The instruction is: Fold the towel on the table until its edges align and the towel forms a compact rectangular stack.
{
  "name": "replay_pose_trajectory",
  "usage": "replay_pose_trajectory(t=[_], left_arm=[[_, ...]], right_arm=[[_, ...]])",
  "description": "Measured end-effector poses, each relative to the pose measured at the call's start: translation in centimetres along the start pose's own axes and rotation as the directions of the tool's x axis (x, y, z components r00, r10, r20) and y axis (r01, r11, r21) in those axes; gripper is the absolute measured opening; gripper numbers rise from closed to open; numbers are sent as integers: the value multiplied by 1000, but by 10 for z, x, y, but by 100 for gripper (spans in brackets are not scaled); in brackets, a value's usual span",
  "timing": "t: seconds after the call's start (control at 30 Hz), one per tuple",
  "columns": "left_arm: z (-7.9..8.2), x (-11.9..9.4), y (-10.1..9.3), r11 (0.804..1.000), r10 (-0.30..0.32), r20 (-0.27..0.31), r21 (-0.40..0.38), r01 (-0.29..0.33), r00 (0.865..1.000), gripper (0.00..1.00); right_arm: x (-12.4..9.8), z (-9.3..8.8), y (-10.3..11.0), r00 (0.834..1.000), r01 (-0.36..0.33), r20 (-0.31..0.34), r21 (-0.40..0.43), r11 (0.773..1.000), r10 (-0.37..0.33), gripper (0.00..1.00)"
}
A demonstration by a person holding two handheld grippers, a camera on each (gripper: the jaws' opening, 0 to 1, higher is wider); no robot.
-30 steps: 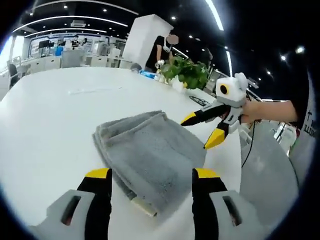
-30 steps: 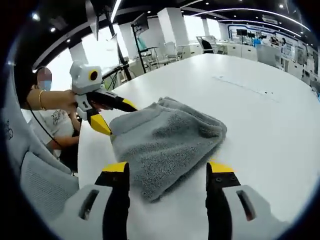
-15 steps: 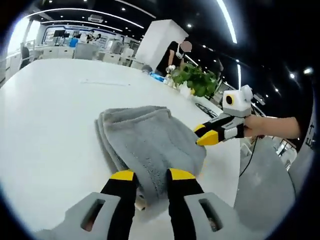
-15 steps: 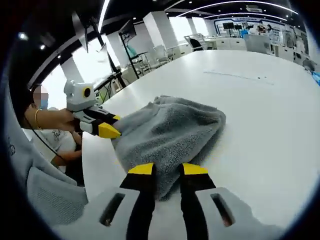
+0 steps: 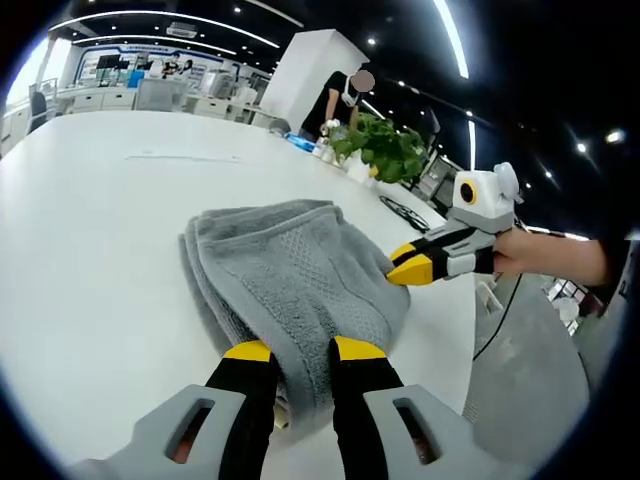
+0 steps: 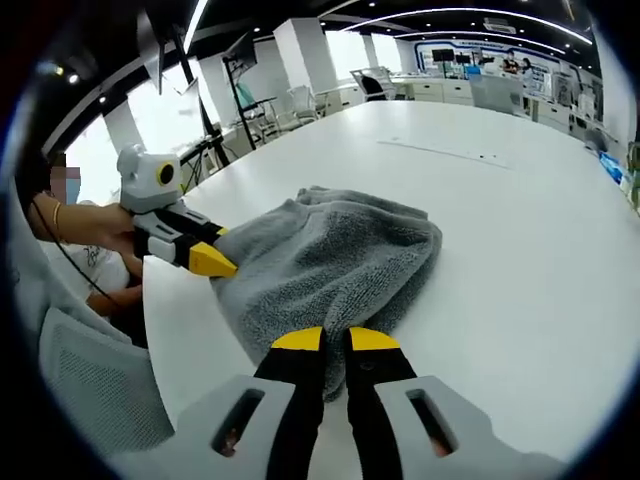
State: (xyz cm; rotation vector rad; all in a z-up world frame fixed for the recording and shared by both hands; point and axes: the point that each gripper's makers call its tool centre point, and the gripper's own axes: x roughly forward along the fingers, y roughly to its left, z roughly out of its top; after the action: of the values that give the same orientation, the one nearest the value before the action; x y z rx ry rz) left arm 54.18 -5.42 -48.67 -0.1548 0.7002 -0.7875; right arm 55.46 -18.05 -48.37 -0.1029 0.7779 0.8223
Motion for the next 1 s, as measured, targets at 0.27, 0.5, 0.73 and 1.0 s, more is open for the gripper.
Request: replay_pose_trajectory(t=[0.27,0.5,0.73,1.0], left_arm=[[-2,6,-10,1000,-3,-7,-2,3,1000,21],[4,-7,-8,998,54,2,26,-54,999,27],[13,-46,-18,987,102,47,121,-107,994,42],[24,-94,-15,968,193,133,136,-211,972,59]], right_arm=[[-10,-6,-6,999,32,20,7,999,-32,5],[-21,-1,-4,995,76,73,0,997,-75,10],[-54,15,-5,975,141,175,-15,990,-136,30],[-101,4,15,949,217,224,49,975,-223,33]])
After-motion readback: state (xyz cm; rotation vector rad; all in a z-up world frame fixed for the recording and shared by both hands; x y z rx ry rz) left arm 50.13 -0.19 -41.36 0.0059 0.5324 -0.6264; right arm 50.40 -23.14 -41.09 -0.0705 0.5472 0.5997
